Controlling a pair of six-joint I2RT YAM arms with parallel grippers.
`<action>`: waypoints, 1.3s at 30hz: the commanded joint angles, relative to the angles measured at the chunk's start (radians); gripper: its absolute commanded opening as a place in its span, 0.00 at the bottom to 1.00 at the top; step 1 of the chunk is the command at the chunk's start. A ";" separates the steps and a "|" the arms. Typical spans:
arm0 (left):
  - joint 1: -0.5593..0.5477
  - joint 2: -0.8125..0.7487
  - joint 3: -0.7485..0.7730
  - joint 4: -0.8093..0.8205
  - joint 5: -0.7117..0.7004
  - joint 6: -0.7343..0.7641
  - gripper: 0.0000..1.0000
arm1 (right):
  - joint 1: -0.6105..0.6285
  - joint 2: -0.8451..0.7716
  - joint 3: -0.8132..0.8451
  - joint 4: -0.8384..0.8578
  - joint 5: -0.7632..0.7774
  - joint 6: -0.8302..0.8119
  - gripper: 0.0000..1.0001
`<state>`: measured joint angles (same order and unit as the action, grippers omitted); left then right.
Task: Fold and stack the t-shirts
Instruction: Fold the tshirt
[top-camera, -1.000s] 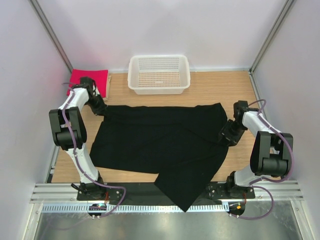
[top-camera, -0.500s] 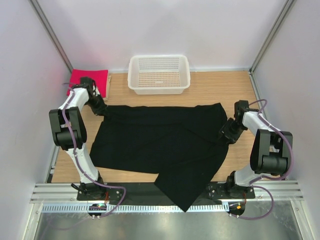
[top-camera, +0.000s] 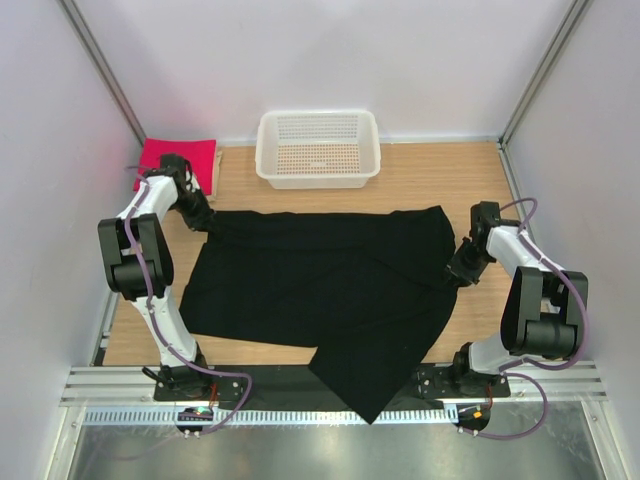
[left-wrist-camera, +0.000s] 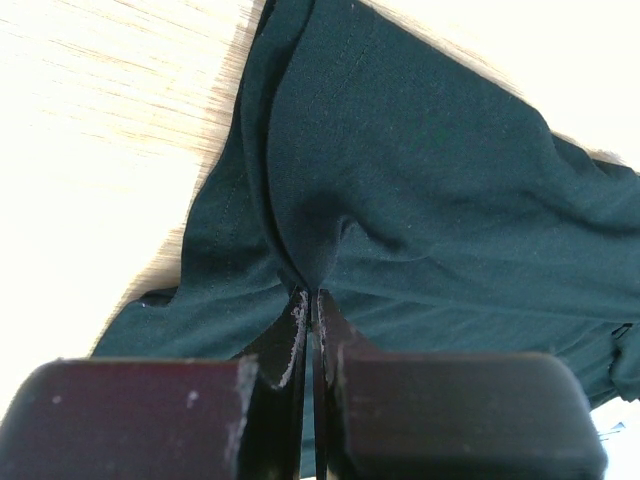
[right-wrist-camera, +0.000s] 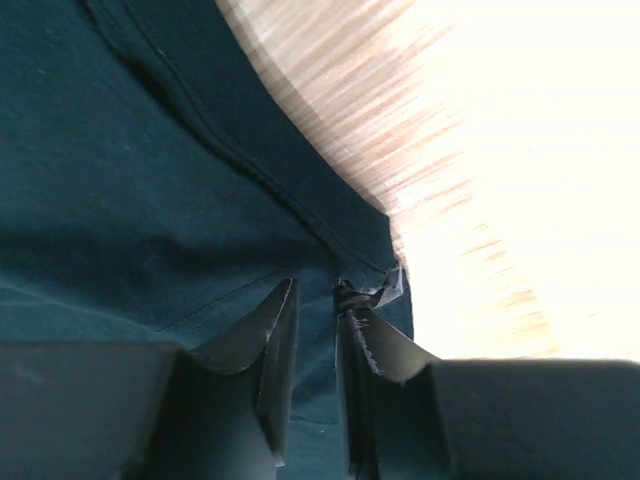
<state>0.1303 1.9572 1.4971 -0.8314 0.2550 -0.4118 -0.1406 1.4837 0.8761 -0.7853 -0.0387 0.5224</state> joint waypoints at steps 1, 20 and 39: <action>-0.003 -0.007 0.017 -0.005 0.030 0.005 0.00 | -0.005 -0.028 -0.011 -0.011 0.017 -0.021 0.27; -0.003 -0.007 0.018 -0.011 0.029 0.005 0.00 | -0.005 0.021 -0.052 0.072 -0.041 -0.010 0.33; -0.003 -0.007 0.025 -0.012 0.023 -0.001 0.00 | -0.005 -0.025 0.027 -0.026 -0.012 -0.001 0.06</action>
<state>0.1303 1.9572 1.4971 -0.8318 0.2584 -0.4118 -0.1413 1.5043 0.8532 -0.7628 -0.0650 0.5095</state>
